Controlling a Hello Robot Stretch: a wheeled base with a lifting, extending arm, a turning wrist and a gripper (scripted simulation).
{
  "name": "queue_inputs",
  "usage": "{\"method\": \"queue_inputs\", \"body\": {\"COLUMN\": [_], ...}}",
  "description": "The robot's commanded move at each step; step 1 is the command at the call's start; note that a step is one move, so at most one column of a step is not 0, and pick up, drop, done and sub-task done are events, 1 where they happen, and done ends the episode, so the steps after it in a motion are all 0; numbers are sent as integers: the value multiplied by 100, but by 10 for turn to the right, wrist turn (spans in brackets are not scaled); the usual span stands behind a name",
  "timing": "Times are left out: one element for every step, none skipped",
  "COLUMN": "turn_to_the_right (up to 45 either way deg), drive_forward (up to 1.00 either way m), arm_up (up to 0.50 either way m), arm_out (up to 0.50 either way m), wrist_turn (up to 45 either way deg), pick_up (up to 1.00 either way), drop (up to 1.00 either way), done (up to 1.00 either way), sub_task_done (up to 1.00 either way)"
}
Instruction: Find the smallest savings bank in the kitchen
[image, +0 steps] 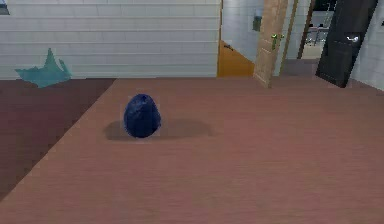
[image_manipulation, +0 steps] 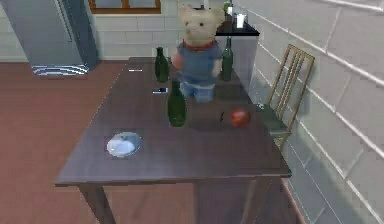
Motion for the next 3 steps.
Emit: {"method": "queue_inputs", "body": {"turn_to_the_right": [0, 270, 0], "drive_forward": [75, 0, 50], "arm_up": [0, 0, 0], "arm_out": [0, 0, 0], "wrist_turn": [0, 0, 0], "pick_up": [0, 0, 0], "drop": [0, 0, 0], "done": [0, 0, 0], "sub_task_done": [0, 0, 0]}}
